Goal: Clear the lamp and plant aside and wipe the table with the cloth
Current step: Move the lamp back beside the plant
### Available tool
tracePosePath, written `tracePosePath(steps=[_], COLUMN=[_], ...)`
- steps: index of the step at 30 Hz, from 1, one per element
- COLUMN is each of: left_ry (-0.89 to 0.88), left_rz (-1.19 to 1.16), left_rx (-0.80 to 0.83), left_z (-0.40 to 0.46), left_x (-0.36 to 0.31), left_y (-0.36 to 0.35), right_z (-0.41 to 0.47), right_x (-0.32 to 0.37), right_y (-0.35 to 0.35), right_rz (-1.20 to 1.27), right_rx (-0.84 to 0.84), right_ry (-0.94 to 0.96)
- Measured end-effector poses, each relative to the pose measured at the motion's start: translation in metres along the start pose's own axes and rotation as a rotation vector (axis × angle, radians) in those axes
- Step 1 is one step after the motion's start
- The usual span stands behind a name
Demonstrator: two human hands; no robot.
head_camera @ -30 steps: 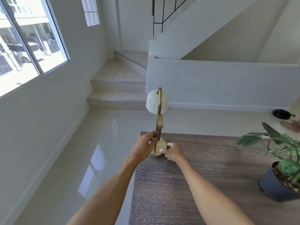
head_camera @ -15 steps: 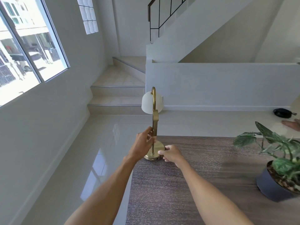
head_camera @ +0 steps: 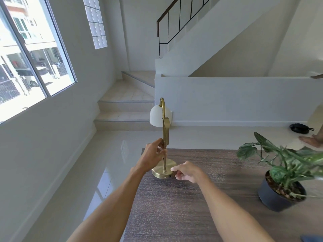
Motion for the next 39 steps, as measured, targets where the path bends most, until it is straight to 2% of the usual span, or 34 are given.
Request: tracePosePath(steps=[13, 20, 28, 39], left_ry=[-0.09, -0.133, -0.183, -0.152], left_rz=[0.038, -0.027, -0.047, 0.003], left_rx=[0.043, 0.072, 0.145, 0.158], left_z=[-0.03, -0.052, -0.075, -0.066], left_x=[-0.054, -0.069, -0.086, -0.12], left_y=[-0.038, -0.068, -0.111, -0.17], right_z=[-0.06, -0.1, -0.125, -0.129], right_x=[-0.03, -0.059, -0.103, -0.131], right_y=[0.046, 0.063, 0.095, 0.158], right_rz=[0.109, 0.239, 0.273, 0.319], right_rx=[-0.039, -0.155, -0.271, -0.243], right_ry=[-0.011, 0.002, -0.044, -0.036])
Point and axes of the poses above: each hand's wrist, its own z-axis towards the middle knuckle, its own y-axis out of the back of the hand, x = y × z, the point moved 1 cm from there along z, towards the middle knuckle
